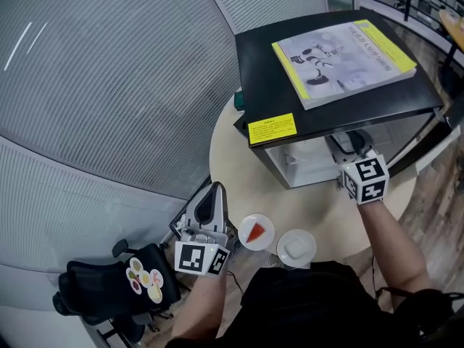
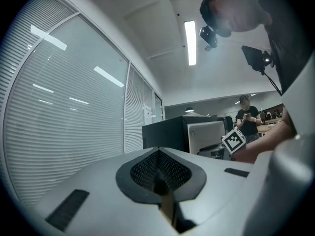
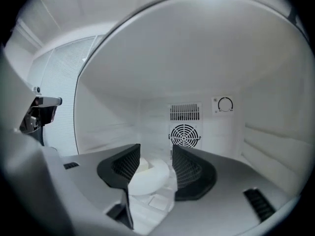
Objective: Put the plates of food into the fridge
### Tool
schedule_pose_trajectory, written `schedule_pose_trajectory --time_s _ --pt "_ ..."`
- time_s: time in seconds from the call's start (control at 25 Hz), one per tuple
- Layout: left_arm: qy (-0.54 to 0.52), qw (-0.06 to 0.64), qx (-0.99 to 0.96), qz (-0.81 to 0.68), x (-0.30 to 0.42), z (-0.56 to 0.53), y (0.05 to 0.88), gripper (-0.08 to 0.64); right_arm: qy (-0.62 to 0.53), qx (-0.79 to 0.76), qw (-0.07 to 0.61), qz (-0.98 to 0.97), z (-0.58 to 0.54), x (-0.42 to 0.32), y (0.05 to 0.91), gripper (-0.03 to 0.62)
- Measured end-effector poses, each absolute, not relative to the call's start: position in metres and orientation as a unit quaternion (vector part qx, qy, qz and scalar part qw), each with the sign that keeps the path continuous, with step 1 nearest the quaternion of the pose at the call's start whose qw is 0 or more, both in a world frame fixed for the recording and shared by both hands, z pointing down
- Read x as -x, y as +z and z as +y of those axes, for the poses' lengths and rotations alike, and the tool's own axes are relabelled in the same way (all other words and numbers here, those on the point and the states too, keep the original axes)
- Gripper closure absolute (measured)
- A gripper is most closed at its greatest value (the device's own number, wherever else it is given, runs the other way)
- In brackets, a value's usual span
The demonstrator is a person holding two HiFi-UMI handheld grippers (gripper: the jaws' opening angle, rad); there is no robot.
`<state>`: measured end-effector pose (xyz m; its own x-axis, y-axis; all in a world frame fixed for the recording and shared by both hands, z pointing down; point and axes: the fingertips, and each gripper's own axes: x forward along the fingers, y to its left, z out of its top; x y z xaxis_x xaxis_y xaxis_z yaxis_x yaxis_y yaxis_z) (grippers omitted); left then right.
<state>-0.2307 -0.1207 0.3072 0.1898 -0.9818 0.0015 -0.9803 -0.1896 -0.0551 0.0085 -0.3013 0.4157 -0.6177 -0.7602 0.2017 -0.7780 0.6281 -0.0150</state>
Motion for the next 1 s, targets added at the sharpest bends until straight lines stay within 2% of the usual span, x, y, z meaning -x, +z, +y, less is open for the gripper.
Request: schedule_pose_trajectory --time_s 0.24,0.56,1.0 --pt "-0.030 0.057 0.793 0.605 0.225 -0.102 0.312 0.558 0.062 -0.437 0.064 -0.895 -0.261 -0.017 0.413 0.383" --pt "-0.017 0.078 0.832 0.550 0.233 -0.063 0.300 0.558 0.117 -0.474 -0.005 -0.872 -0.172 -0.027 0.395 0.383" --pt "0.011 0.073 0.869 0.490 0.263 -0.020 0.302 0.558 0.266 -0.567 -0.058 -0.778 -0.057 -0.044 0.471 0.383"
